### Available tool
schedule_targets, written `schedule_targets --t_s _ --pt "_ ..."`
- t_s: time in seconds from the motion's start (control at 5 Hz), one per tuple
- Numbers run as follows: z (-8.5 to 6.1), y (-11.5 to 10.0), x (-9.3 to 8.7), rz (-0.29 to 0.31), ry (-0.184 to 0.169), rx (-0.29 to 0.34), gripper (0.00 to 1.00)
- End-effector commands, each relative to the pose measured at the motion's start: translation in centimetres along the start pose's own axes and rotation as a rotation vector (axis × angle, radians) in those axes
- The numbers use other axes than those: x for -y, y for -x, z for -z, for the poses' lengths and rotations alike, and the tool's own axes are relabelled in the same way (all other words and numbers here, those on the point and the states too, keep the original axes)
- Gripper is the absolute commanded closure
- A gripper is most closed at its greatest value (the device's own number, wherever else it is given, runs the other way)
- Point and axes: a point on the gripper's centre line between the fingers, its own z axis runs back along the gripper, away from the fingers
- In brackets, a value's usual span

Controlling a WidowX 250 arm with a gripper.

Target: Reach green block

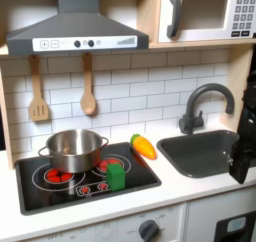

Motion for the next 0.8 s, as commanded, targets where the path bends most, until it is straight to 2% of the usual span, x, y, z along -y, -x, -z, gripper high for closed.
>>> schedule_targets --t_s 0.0,0.4,0.6 --pt "0.0 0.0 0.0 -0.002 0.000 0.000 0.00" --pt "1.1 -2.3 -1.0 0.038 -0.022 -0.009 0.00" --pt "1.3 -3.6 -1.9 0.055 -0.047 -0.001 0.00"
